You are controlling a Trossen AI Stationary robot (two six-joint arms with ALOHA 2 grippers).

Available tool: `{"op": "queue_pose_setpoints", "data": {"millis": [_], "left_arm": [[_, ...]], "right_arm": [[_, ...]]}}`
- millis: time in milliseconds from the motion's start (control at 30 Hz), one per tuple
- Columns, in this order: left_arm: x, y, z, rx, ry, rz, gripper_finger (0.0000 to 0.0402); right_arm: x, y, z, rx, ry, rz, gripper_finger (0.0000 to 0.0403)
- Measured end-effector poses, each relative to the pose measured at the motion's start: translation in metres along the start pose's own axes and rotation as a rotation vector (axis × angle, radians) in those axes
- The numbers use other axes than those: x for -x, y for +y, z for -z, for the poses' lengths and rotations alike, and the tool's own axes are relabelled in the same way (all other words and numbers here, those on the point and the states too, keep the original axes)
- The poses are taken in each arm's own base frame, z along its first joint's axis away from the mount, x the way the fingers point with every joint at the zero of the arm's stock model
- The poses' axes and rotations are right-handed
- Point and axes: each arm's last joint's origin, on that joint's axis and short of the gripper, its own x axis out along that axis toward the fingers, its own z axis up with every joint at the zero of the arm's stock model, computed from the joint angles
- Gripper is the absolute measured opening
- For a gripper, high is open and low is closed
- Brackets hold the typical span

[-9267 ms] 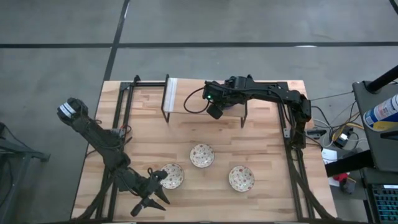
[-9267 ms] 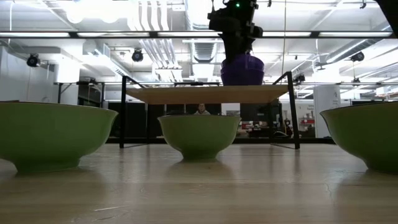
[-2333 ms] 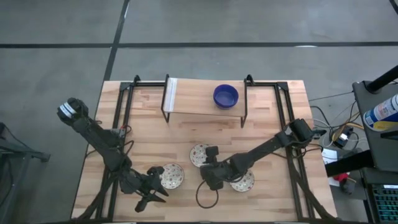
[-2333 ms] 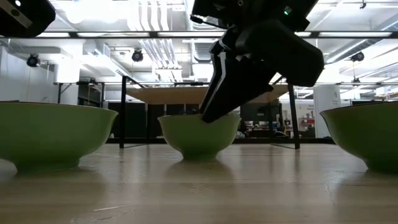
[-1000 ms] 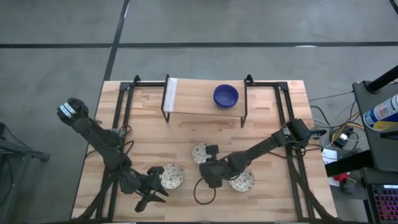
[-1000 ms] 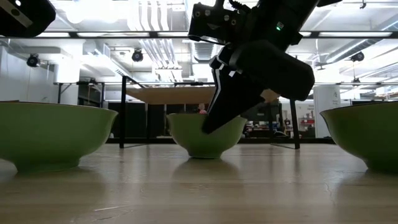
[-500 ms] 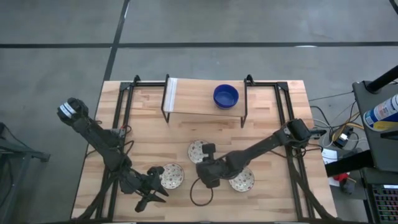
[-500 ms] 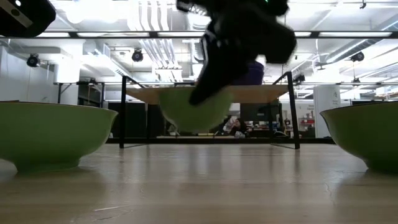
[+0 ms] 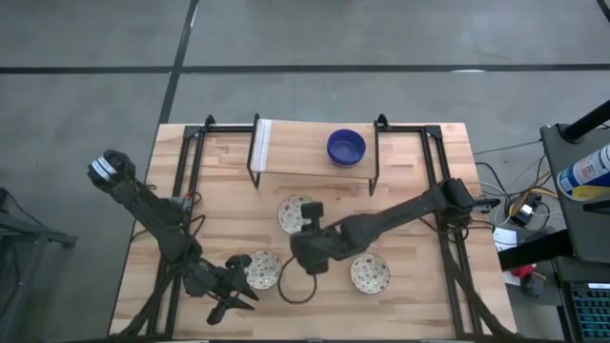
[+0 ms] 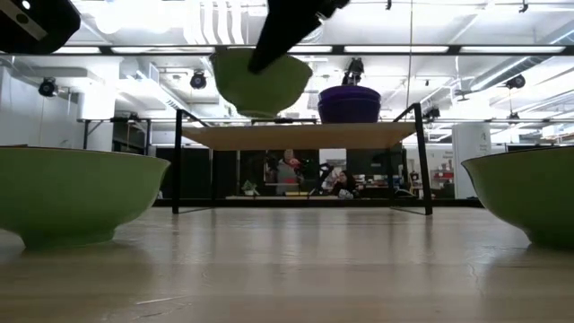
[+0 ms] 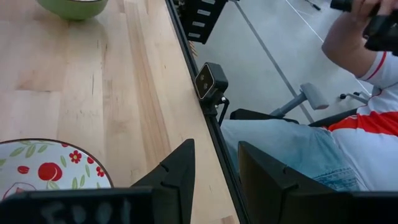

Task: Pick & Place Mini bowls
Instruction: Put the top red patterned bowl on the shelf

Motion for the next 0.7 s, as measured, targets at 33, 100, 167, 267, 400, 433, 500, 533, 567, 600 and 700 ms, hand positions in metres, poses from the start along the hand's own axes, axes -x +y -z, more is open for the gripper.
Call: {"op": "queue_pose_setpoints", "data": {"millis": [33,100,167,267,400,433,500,533,567,600,700], "left_arm": [[0.000,0.000,0.000,0.000,0.000,0.000,0.0115],[0.000,0.000,0.000,0.000,0.000,0.000,0.0115],[0.000,0.000,0.000,0.000,0.000,0.000,0.0115],[0.000,0.000,0.000,0.000,0.000,0.000,0.0115],[0.000,0.000,0.000,0.000,0.000,0.000,0.0115],[0.000,0.000,0.000,0.000,0.000,0.000,0.0115],[0.000,0.000,0.000,0.000,0.000,0.000,0.0115],[0.000,0.000,0.000,0.000,0.000,0.000,0.0115],[0.000,0.000,0.000,0.000,0.000,0.000,0.0115],[0.000,0.000,0.000,0.000,0.000,0.000,0.0115],[0.000,0.000,0.000,0.001,0.000,0.000,0.0115]], "right_arm": [[0.001,-0.005,-0.002,-0.003,0.000,0.005,0.0013],[0.003,-0.016,-0.007,-0.006,-0.006,0.015,0.0013],[0.005,-0.027,-0.013,-0.014,-0.021,0.026,0.0013],[0.008,-0.045,-0.020,-0.035,-0.029,0.043,0.0013],[0.010,-0.070,-0.025,-0.078,-0.027,0.071,0.0013],[0.010,-0.076,-0.026,-0.088,-0.032,0.078,0.0013],[0.008,-0.088,-0.027,-0.108,-0.034,0.090,0.0013],[0.007,-0.094,-0.026,-0.117,-0.029,0.094,0.0013],[0.006,-0.099,-0.026,-0.127,-0.027,0.097,0.0013],[0.005,-0.104,-0.026,-0.137,-0.026,0.099,0.0013],[0.001,-0.119,-0.024,-0.159,-0.021,0.101,0.0013]]}}
